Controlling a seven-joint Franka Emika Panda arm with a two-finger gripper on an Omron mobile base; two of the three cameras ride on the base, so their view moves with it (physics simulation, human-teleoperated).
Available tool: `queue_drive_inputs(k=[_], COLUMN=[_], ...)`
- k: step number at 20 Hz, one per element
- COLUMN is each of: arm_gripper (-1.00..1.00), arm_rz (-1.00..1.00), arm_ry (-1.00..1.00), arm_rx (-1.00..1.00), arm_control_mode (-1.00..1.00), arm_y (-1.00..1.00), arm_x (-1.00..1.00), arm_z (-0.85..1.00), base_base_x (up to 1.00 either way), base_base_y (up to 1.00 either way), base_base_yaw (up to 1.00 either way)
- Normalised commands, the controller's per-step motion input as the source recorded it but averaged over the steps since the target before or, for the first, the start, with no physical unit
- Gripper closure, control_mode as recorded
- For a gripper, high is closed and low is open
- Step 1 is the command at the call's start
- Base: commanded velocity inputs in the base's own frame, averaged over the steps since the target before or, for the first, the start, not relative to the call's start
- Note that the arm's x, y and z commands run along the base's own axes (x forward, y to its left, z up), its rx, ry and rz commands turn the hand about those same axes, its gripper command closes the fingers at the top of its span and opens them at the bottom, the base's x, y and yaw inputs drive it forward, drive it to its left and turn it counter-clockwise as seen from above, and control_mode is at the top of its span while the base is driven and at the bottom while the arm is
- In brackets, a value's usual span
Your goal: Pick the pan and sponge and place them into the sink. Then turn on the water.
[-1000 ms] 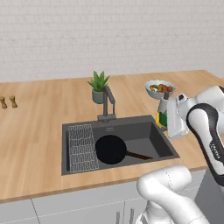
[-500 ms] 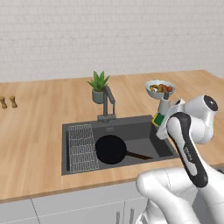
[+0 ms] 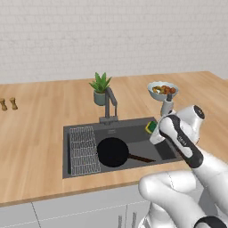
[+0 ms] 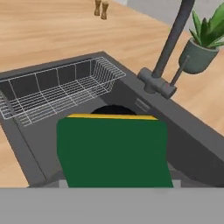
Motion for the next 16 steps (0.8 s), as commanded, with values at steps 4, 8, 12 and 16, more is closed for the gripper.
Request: queue_drive_inputs(k=[4,8,12,16], arm_gripper=[1.0,1.0,1.0,1.0], arm_rz=[-0.06,-0.2,-0.2,-0.12], arm_ry=[0.34,0.23,0.13,-0.01], arm_rx=[0.09,0.02,0.05,0.08], arm_control_mode=[-1.0,-1.0,-1.0,-1.0], arm_y=[0.0,0.0,-0.08,0.0], arm_x=[0.82,0.63,0.31,0.0], arm_z=[-0.12,-0.32,-0.58,-0.56], base_base_x=[0.0,0.0,0.0,0.0], base_base_y=[0.0,0.0,0.0,0.0], base_base_yaw=[0.0,0.0,0.0,0.0])
